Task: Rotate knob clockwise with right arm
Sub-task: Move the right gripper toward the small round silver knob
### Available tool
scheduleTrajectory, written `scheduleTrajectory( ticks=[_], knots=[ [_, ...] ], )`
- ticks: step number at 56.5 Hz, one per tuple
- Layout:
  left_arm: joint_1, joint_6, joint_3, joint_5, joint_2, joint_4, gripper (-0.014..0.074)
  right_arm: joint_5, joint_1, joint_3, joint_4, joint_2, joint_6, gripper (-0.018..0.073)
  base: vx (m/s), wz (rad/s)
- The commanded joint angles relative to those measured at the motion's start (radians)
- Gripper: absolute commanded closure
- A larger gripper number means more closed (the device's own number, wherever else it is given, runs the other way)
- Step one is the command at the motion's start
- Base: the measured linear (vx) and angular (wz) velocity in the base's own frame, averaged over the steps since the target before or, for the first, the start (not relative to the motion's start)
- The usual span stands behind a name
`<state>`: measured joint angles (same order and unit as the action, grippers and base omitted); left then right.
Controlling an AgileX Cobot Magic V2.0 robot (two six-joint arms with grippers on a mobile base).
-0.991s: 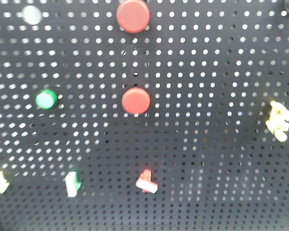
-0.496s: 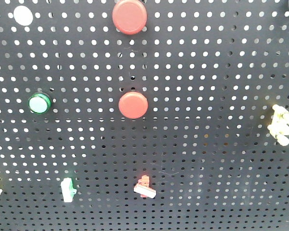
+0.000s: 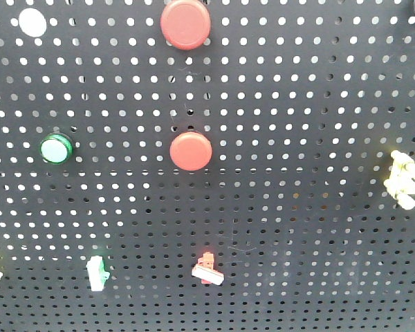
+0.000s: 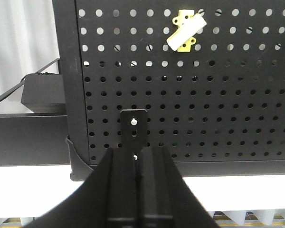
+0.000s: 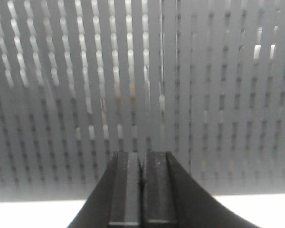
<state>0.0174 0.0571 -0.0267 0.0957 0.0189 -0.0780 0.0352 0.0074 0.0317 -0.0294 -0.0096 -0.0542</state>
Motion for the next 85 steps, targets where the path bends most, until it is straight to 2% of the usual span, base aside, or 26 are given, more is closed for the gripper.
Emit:
scheduleTrajectory(
  ticks=[1,6,13,22,29,38,44,48,53,56,59,64,68,71,74,85],
  knots=[
    [0.006,-0.005,-0.011,-0.086,0.010,-0.004,0.0603,0.136,0.001,-0.012,-0.003,-0.013,0.003,0.0566,0.00,0.00],
    [0.006,-0.005,-0.011,-0.086,0.010,-0.004,0.0603,0.049,0.001,-0.084,-0.003,-0.012,0.003,0.0566,0.00,0.00],
    [0.006,-0.005,-0.011,-0.086,0.010,-0.004,0.0603,-0.188,0.001,-0.292,-0.017,0.013,0.035,0.0566,0.00,0.00],
    [0.006,-0.005,-0.011,-0.086,0.010,-0.004,0.0603,-0.368,0.001,-0.678,-0.056,0.204,0.206,0.0566,0.00,0.00],
    [0.006,-0.005,-0.011,-0.086,0.010,-0.004,0.0603,-0.474,0.001,-0.974,-0.053,0.411,0.283,0.0566,0.00,0.00],
    [0.006,-0.005,-0.011,-0.086,0.010,-0.004,0.0603,-0.638,0.001,-1.314,-0.043,0.626,0.294,0.0566,0.00,0.00],
    [0.006,-0.005,-0.011,-0.086,0.010,-0.004,0.0603,-0.723,0.001,-1.463,0.018,0.732,0.284,0.0566,0.00,0.00],
    [0.006,-0.005,-0.011,-0.086,0.010,-0.004,0.0603,-0.711,0.001,-1.499,0.080,0.770,0.263,0.0566,0.00,0.00],
    [0.006,-0.005,-0.011,-0.086,0.010,-0.004,0.0603,-0.631,0.002,-1.495,0.207,0.796,0.250,0.0566,0.00,0.00],
    [0.006,-0.005,-0.011,-0.086,0.010,-0.004,0.0603,-0.613,0.017,-1.495,0.258,0.815,0.272,0.0566,0.00,0.00],
    [0.006,-0.005,-0.011,-0.086,0.010,-0.004,0.0603,-0.604,0.054,-1.495,0.282,0.841,0.343,0.0566,0.00,0.00],
    [0.006,-0.005,-0.011,-0.086,0.010,-0.004,0.0603,-0.606,0.141,-1.495,0.273,0.880,0.529,0.0566,0.00,0.00],
    [0.006,-0.005,-0.011,-0.086,0.010,-0.004,0.0603,-0.604,0.206,-1.495,0.226,0.904,0.691,0.0566,0.00,0.00],
    [0.006,-0.005,-0.011,-0.086,0.010,-0.004,0.0603,-0.594,0.239,-1.495,0.192,0.913,0.768,0.0564,0.00,0.00],
    [0.006,-0.005,-0.011,-0.086,0.010,-0.004,0.0603,-0.576,0.252,-1.495,0.167,0.920,0.802,0.0564,0.00,0.00],
    [0.006,-0.005,-0.011,-0.086,0.010,-0.004,0.0603,-0.495,0.253,-1.495,0.100,0.936,0.803,0.0540,0.00,0.00]
  ],
)
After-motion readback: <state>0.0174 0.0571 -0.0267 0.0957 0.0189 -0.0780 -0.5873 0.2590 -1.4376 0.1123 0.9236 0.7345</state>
